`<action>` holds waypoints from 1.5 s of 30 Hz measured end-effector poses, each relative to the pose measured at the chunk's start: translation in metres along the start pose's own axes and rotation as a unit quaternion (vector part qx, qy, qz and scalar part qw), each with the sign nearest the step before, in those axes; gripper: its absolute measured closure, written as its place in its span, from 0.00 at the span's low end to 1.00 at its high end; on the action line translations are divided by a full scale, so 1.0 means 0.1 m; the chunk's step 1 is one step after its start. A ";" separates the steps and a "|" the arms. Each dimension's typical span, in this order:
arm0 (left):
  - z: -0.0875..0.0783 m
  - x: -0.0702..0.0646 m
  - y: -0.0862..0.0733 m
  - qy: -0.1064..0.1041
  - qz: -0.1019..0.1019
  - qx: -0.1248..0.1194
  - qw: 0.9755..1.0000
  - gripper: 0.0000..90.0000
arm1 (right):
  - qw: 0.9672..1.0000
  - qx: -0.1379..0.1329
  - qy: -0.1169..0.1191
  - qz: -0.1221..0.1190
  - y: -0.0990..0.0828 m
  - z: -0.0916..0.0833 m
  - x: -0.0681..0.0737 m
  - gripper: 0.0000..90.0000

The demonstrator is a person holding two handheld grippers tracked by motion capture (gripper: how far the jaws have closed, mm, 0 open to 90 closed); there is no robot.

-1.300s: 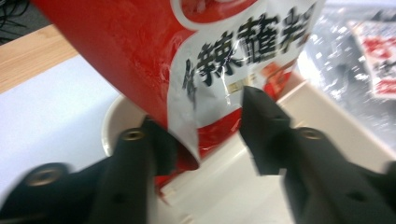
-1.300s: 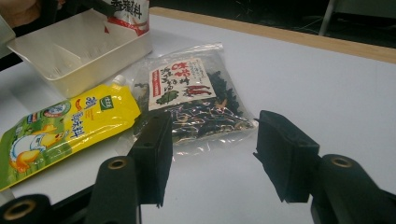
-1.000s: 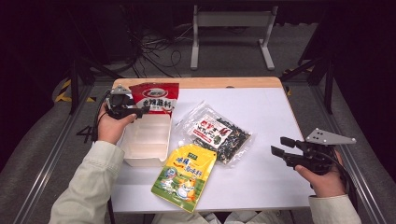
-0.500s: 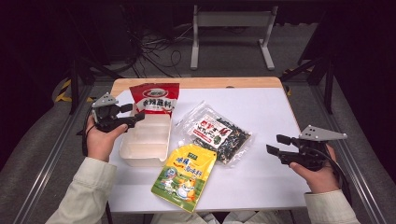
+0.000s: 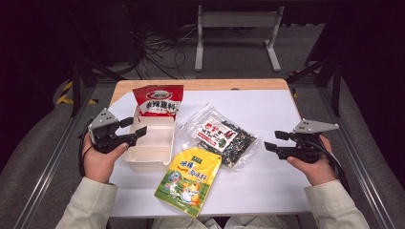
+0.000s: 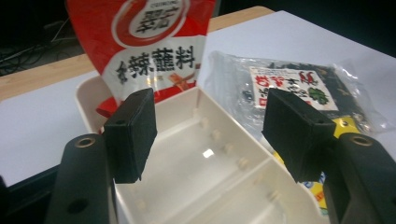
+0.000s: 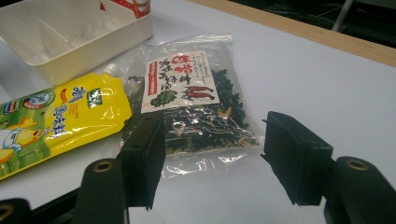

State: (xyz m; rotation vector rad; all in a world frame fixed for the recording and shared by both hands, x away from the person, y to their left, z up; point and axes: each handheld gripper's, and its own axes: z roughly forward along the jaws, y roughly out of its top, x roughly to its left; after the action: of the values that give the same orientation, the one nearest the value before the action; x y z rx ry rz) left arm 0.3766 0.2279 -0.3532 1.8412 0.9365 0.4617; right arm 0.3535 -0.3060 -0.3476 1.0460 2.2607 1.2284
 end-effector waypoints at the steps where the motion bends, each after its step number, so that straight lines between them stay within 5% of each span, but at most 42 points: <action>1: -0.02 -0.04 -0.02 -0.006 -0.003 -0.003 1.000 0.39 | 1.000 0.002 0.001 -0.002 0.02 0.02 -0.01 0.43; 12: -0.16 -0.33 -0.19 -0.055 0.001 0.012 0.998 0.39 | 1.000 0.025 0.006 0.018 0.23 0.33 -0.15 0.41; 18: -0.26 -0.41 -0.27 -0.061 0.002 0.016 0.998 0.39 | 0.999 0.039 0.012 0.021 0.28 0.61 -0.24 0.38; 34: -0.30 -0.39 -0.41 -0.071 0.000 0.031 0.997 0.42 | 0.996 0.075 0.026 0.034 0.32 1.24 -0.35 0.39; 45: -0.30 -0.38 -0.41 -0.073 -0.003 0.027 0.997 0.41 | 0.993 0.099 0.032 0.052 0.25 1.49 -0.41 0.36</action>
State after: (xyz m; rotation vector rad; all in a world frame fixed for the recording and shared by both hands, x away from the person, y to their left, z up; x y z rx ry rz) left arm 0.3160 0.2254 -0.3732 1.8942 0.8623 0.2967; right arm 0.4829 -0.2442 -0.4115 1.2261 2.4443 1.1085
